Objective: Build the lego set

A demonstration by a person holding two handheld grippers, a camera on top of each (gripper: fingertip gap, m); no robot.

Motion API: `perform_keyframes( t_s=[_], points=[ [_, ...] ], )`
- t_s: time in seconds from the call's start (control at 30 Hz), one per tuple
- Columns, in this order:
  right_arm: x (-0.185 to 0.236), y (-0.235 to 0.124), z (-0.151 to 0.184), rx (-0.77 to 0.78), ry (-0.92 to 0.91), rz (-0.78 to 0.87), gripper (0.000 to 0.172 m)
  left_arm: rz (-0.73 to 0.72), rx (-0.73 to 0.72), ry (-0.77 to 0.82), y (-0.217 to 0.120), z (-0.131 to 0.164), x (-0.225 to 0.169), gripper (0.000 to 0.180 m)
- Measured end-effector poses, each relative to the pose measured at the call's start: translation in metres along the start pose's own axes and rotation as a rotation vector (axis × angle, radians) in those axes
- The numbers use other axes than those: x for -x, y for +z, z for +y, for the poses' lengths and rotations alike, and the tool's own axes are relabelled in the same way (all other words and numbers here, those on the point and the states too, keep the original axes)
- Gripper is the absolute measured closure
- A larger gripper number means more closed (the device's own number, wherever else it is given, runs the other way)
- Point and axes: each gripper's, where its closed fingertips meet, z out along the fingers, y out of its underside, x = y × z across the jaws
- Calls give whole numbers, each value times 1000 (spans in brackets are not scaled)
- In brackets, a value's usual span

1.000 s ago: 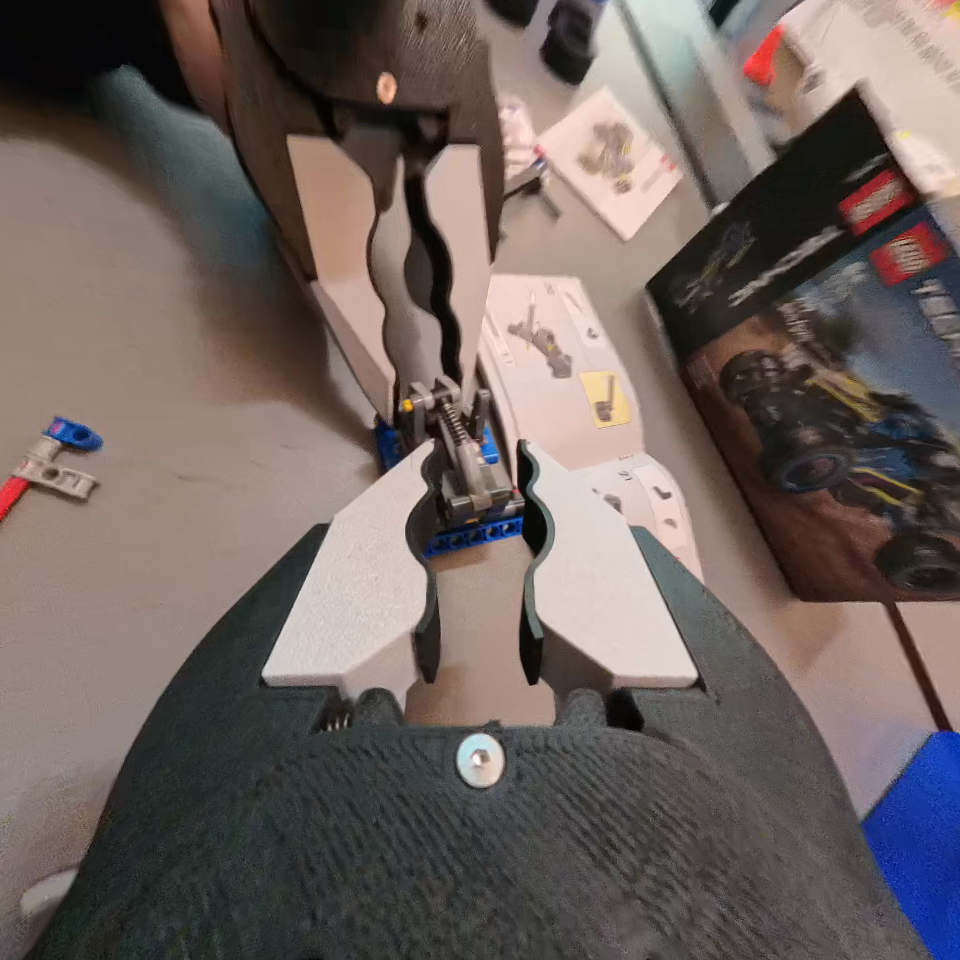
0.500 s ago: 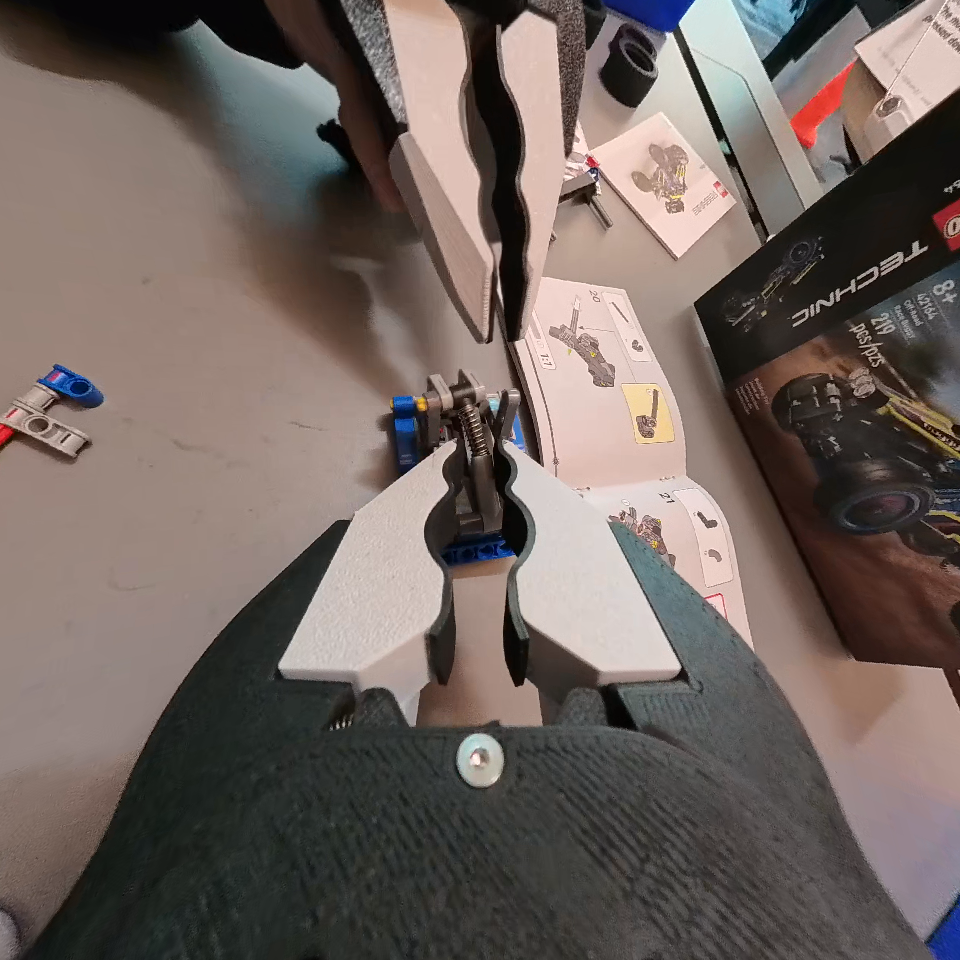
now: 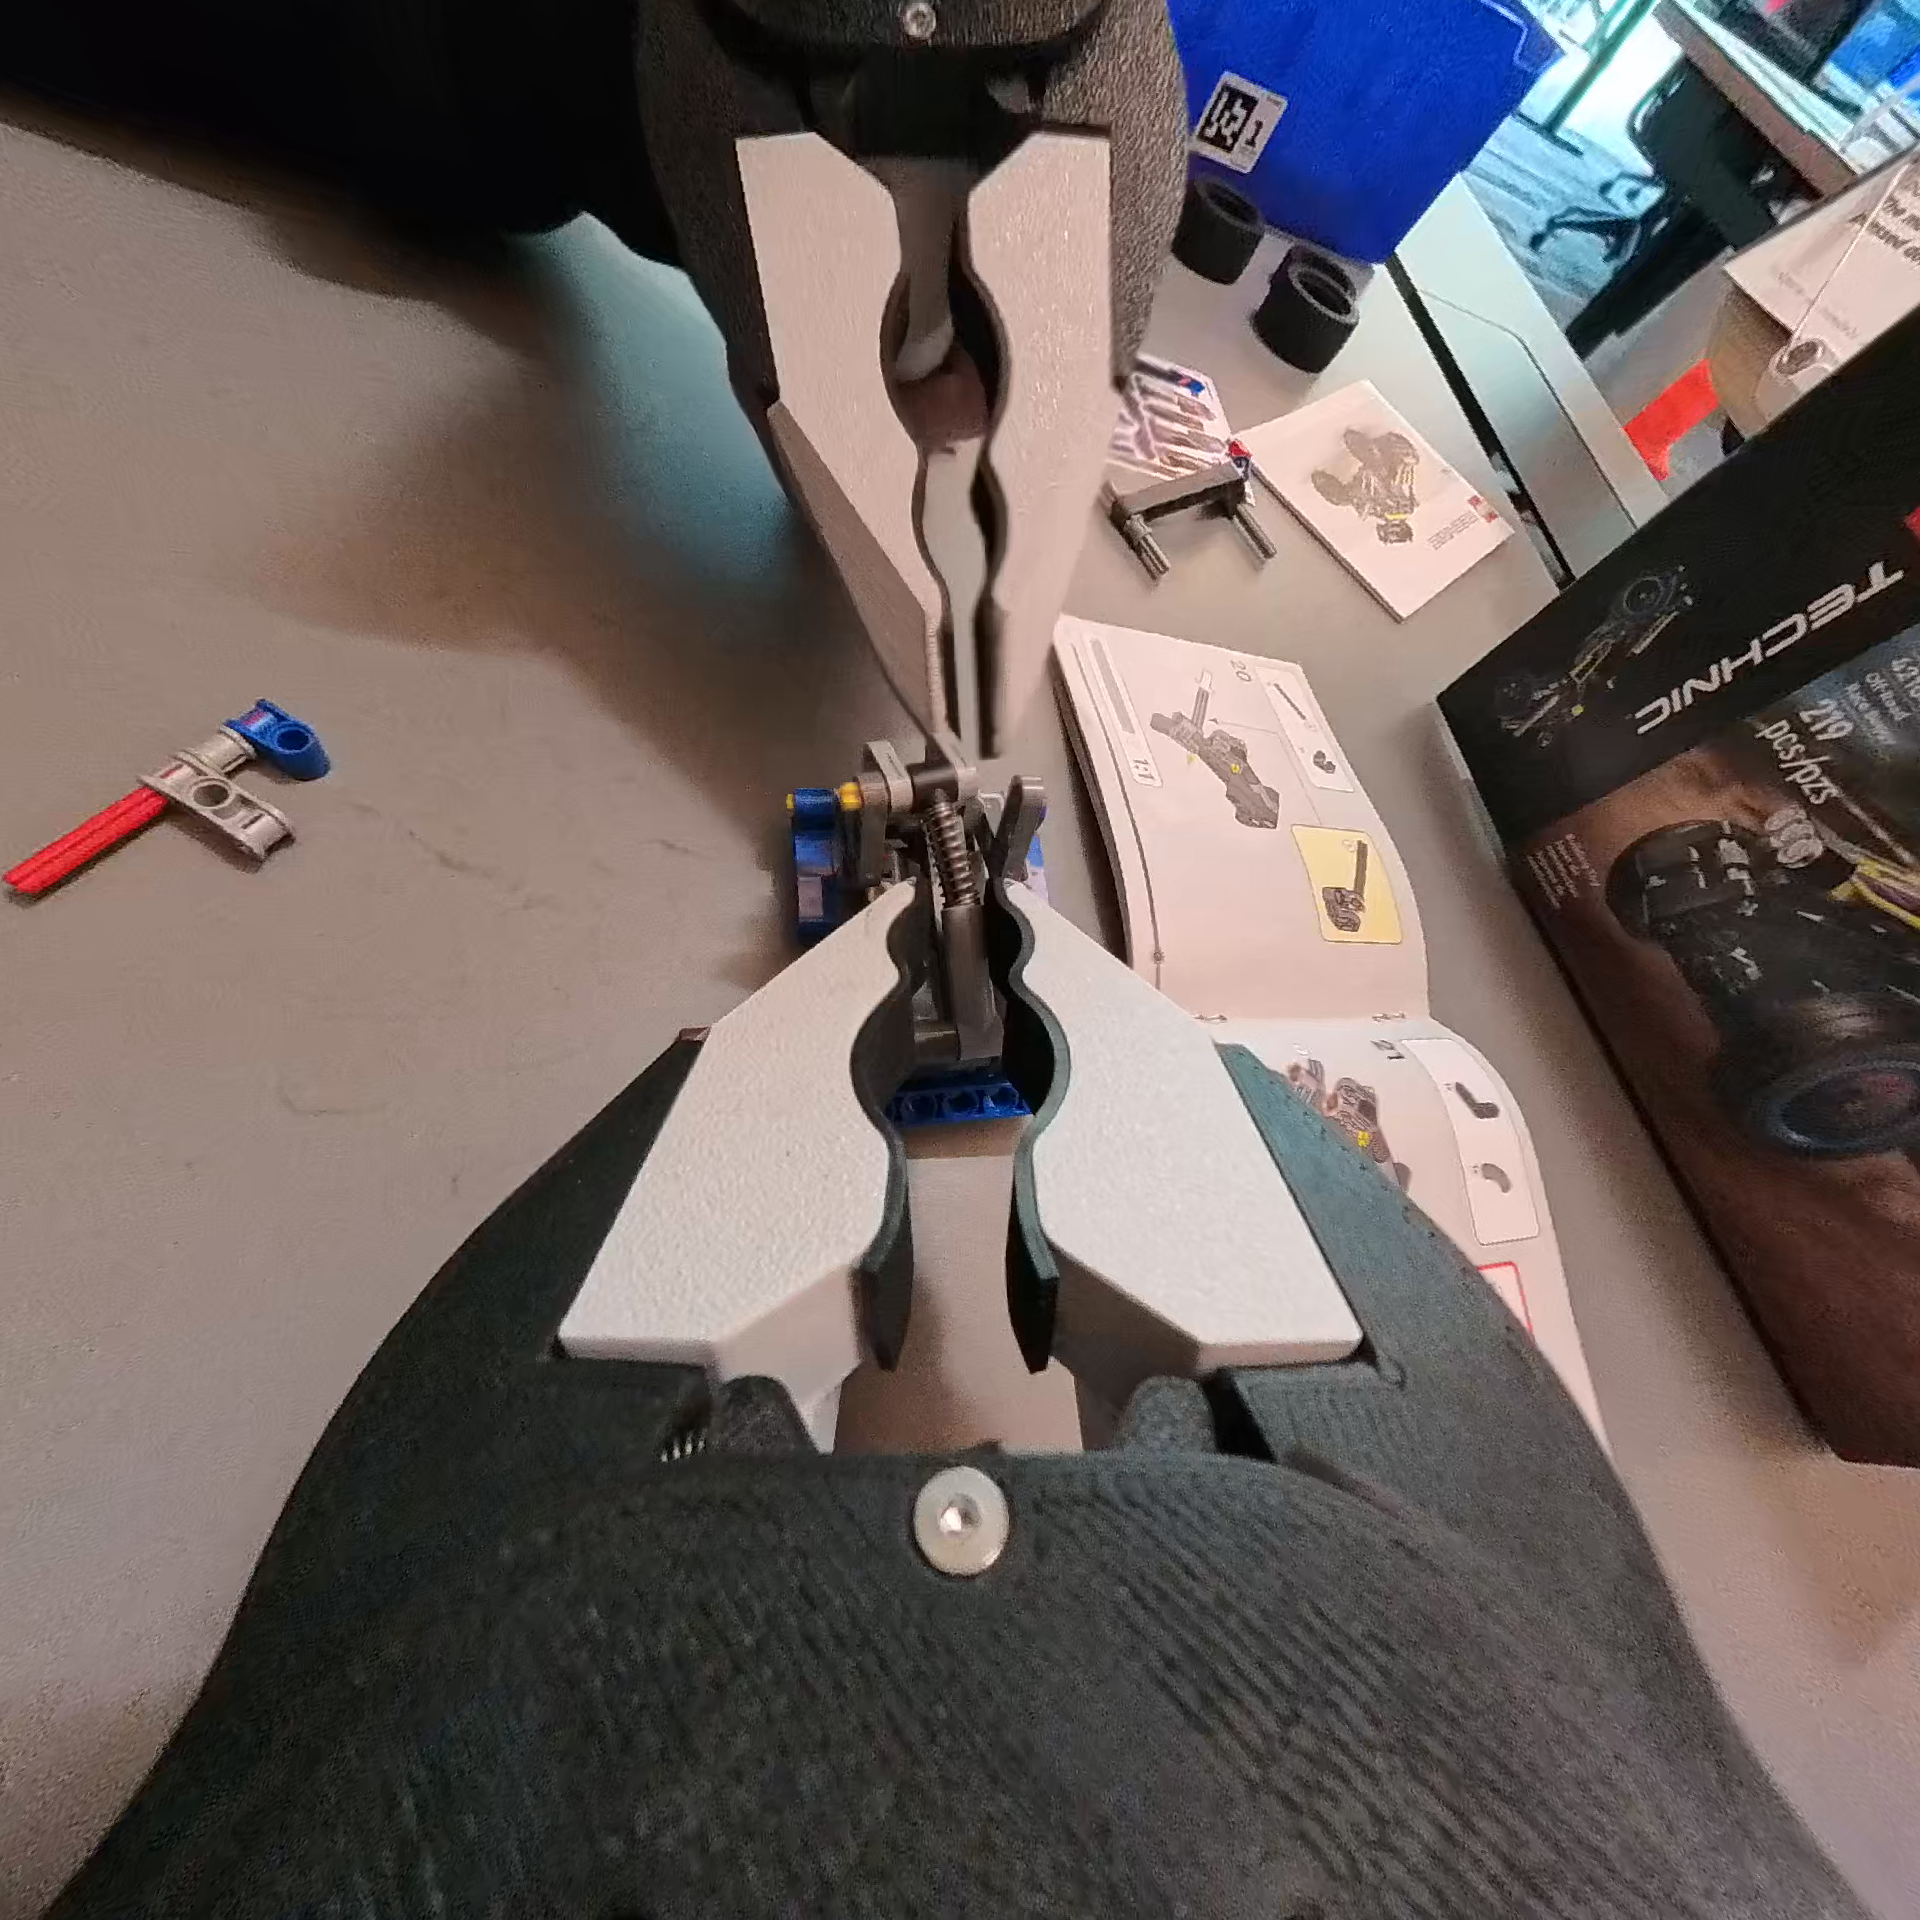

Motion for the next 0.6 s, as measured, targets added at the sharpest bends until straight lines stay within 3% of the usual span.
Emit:
perform_keyframes(
  t_s=[0.17, 0.47, 0.53, 0.6],
  points=[
    [2, -1, -1, -32, -10, -12, 165, 76, 10, 22, 1, 3, -10, 176],
    [5, -1, -2, -54, 1, -33, 166, 29, 101, 156, 0, 10, -8, 180],
    [-1, -1, 1, -39, 3, 2, 167, 95, 288, 203, 7, 44, -20, 180],
    [3, -4, 0, -46, 10, -17, 167, 35, 227, 252, 10, 37, -18, 180]
  ],
)
